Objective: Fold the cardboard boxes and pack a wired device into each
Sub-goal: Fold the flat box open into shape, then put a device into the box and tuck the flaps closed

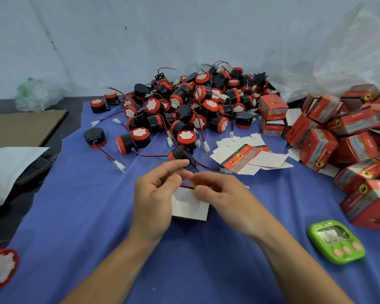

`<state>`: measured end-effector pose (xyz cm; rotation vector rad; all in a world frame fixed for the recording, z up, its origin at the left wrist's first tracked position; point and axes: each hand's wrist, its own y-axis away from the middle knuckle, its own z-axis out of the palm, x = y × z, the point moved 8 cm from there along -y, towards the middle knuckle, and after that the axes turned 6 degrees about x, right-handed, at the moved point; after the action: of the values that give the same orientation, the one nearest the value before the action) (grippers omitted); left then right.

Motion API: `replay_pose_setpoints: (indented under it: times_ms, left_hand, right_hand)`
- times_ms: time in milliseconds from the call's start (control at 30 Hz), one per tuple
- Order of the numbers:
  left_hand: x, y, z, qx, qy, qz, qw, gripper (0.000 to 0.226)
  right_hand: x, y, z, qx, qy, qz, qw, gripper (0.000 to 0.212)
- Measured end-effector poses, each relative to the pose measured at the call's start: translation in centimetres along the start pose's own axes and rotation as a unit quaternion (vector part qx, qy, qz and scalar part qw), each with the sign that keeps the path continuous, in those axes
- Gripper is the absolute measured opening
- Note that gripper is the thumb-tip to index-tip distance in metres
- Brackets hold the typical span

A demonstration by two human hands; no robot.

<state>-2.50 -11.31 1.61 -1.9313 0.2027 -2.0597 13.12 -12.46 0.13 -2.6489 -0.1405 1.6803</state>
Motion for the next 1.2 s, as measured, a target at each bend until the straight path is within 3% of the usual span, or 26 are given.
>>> replay_pose_setpoints:
  times_ms: [100, 233, 367, 433, 600, 700, 767, 833, 933, 1100, 1200]
  left_hand:
    - [0.3, 0.1, -0.2, 0.01, -0.004, 0.025, 1.0, 0.027]
    - [0.2, -0.5, -1.3, 0.042, -0.019, 0.034, 0.998, 0.044]
    - [-1.7, -0.7, -0.6, 0.009, -0.02, -0.042, 0.999, 0.056]
    - [-2.5, -0.5, 0.4, -0.018, -0.002, -0.084, 0.996, 0.049]
    - [-2.4, -1.0, -0.5, 0.019, -0.051, -0.08, 0.995, 0.057]
    - [-2.0, -0.5, -0.3, 0.013, -0.111, -0.058, 0.992, 0.067]
    - [-1.6, -0.1, -0.1, 0.018, -0.145, -0.033, 0.989, 0.065]
    - [-1.5, -0.2, -0.6, 0.039, -0.161, -0.025, 0.986, 0.063]
    - [-2.0, -0.7, -1.8, 0.073, -0.165, -0.047, 0.982, 0.063]
    - [-2.4, -0.9, -2.1, 0.083, -0.113, -0.076, 0.987, 0.053]
    - [-2.7, -1.1, -2.1, 0.087, -0.077, -0.1, 0.988, 0.025]
  right_hand:
    - [-0.9, 0.2, -1.2, 0.044, -0.006, -0.045, 0.998, 0.052]
    - [-2.2, 0.7, -2.5, 0.121, 0.09, -0.133, 0.98, 0.057]
    - [-4.1, 1.2, -1.1, 0.147, 0.206, -0.23, 0.939, 0.064]
    - [-4.3, 1.2, 0.0, 0.126, 0.222, -0.246, 0.935, 0.064]
    - [-3.0, 0.9, 0.7, 0.114, 0.231, -0.204, 0.945, 0.057]
    - [-2.9, 0.8, 0.0, 0.171, 0.216, -0.198, 0.941, 0.034]
    - [-2.7, 0.9, -0.5, 0.208, 0.207, -0.183, 0.938, 0.031]
    - [-1.9, 1.0, -1.1, 0.232, 0.179, -0.143, 0.945, 0.032]
    - [-0.9, 1.0, -2.0, 0.259, 0.128, -0.077, 0.954, 0.015]
    - [0.3, 0.8, -1.7, 0.237, 0.155, -0.001, 0.959, 0.015]
    - [0.2, 0.7, -0.7, 0.2, 0.122, -0.025, 0.972, 0.014]
